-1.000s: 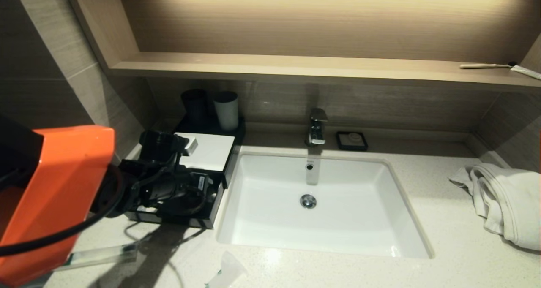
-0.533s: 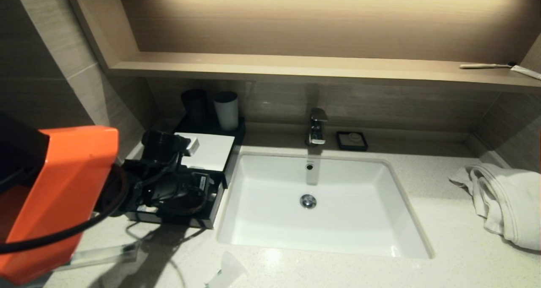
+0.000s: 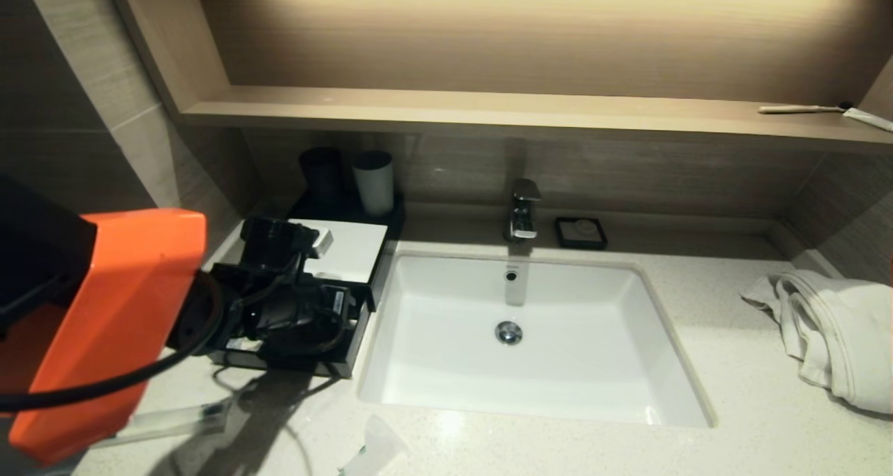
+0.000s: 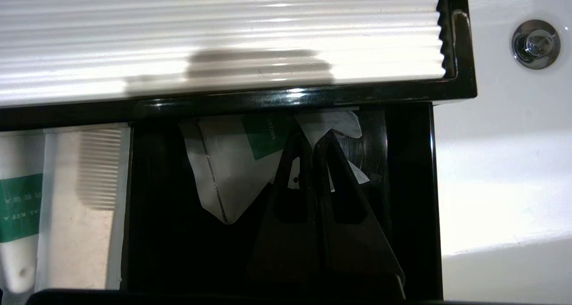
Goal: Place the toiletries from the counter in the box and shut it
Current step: Place the bathroom toiletry into the drawer
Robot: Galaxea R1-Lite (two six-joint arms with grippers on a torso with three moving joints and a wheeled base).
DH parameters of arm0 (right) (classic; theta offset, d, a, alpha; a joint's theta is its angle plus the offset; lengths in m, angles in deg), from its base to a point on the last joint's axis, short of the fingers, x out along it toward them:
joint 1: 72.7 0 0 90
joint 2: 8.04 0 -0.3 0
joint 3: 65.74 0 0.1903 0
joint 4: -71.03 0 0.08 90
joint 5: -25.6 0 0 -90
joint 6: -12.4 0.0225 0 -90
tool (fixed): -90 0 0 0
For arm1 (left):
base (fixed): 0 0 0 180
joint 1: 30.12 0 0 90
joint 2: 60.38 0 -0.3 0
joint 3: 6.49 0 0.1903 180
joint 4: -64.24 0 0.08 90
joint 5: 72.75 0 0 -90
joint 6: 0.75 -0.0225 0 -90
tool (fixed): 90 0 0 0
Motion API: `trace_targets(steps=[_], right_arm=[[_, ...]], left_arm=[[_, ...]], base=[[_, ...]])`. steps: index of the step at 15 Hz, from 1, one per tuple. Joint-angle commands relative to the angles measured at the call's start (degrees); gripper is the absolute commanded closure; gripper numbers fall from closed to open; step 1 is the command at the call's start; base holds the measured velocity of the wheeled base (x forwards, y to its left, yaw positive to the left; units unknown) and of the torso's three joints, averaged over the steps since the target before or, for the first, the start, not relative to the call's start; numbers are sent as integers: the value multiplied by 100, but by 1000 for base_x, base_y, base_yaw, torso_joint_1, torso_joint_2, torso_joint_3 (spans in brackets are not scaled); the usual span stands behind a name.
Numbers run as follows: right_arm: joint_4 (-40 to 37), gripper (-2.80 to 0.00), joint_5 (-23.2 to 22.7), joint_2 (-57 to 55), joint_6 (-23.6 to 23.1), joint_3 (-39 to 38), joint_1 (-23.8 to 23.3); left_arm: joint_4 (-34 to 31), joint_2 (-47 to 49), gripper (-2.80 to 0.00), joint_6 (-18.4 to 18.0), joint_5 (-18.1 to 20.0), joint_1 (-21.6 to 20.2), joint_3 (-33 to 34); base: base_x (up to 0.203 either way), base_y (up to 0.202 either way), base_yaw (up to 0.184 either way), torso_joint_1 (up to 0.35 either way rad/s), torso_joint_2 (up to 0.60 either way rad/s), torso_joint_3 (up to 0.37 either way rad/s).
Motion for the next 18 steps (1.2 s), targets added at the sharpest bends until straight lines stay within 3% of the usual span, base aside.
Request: trace_targets(steps=[1,7,8,13,18], right_arm=[[1,0,2,0,0,0,0],[1,0,-2,0,0,0,0],[1,0,-2,0,0,0,0],[1,0,-2,0,0,0,0],[1,0,7,0,0,0,0]], left_arm=[[15,74,0,6,-2,-3,-72],[6,48,0,5,-2,-3,-200],[-2,22,-280,-3,-2,-3,-182],[-24,-74,-280,1,-11,-3,-98],[2,-772,-280,-13,-11,-3,379]], base=[[0,0,0,0,0,0],[0,0,0,0,0,0],[0,0,0,0,0,0],[0,0,0,0,0,0],[0,0,0,0,0,0]])
